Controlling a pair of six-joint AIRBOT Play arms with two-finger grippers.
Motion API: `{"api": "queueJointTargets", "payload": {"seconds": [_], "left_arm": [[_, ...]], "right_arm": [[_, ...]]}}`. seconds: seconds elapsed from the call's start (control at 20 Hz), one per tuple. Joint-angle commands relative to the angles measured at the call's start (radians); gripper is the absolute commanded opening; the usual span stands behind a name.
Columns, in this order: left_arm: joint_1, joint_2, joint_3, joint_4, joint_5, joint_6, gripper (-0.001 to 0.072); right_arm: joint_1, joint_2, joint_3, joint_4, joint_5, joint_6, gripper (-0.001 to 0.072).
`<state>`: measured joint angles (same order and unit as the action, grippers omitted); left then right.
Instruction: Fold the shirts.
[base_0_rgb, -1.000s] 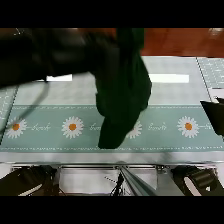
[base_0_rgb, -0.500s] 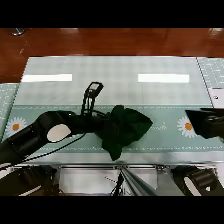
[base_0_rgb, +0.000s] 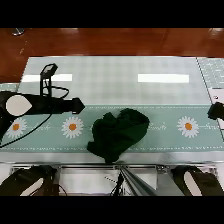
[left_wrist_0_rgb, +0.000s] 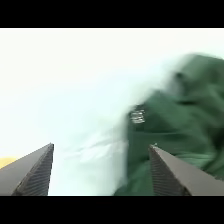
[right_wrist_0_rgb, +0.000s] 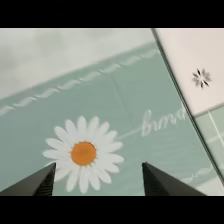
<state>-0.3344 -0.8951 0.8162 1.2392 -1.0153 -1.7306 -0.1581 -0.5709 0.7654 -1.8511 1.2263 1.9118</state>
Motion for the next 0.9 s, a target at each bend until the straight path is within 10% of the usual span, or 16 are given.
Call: {"api": "queueJointTargets", "payload": {"seconds": [0.0, 0.1, 0.25, 0.55, 0.6, 0.65, 0.7, 0.85], "left_arm": [[0.140, 0.012, -0.177, -0.306, -0.066, 0.161, 0.0701], [0.120, -0.013, -0.347, -0.614, -0.071, 0.438, 0.0701], [0.053, -0.060, -0.476, -0.829, -0.064, 0.687, 0.0701], [-0.116, -0.160, -0.451, -1.061, 0.200, 0.841, 0.0699], [-0.123, -0.185, -0.433, -1.060, 0.204, 0.841, 0.0615], [-0.118, -0.203, -0.417, -1.060, 0.199, 0.849, 0.0170], [-0.106, -0.209, -0.404, -1.060, 0.200, 0.860, 0.0037], [-0.024, -0.206, -0.364, -1.059, 0.155, 0.865, 0.0036]], "right_arm": [[-0.288, -0.048, -0.140, 0.308, 0.005, -0.142, 0.0624], [-0.300, -0.048, -0.302, 0.708, -0.018, -0.364, 0.0624], [-0.300, -0.048, -0.421, 0.895, 0.013, -0.477, 0.0624], [-0.197, -0.048, -0.436, 0.885, 0.005, -0.467, 0.0624], [-0.161, -0.048, -0.436, 0.880, -0.008, -0.455, 0.0624], [-0.122, -0.048, -0.436, 0.872, -0.027, -0.439, 0.0624], [-0.093, -0.049, -0.436, 0.865, -0.042, -0.425, 0.0624], [-0.020, -0.079, -0.436, 0.867, -0.095, -0.397, 0.0624]]}}
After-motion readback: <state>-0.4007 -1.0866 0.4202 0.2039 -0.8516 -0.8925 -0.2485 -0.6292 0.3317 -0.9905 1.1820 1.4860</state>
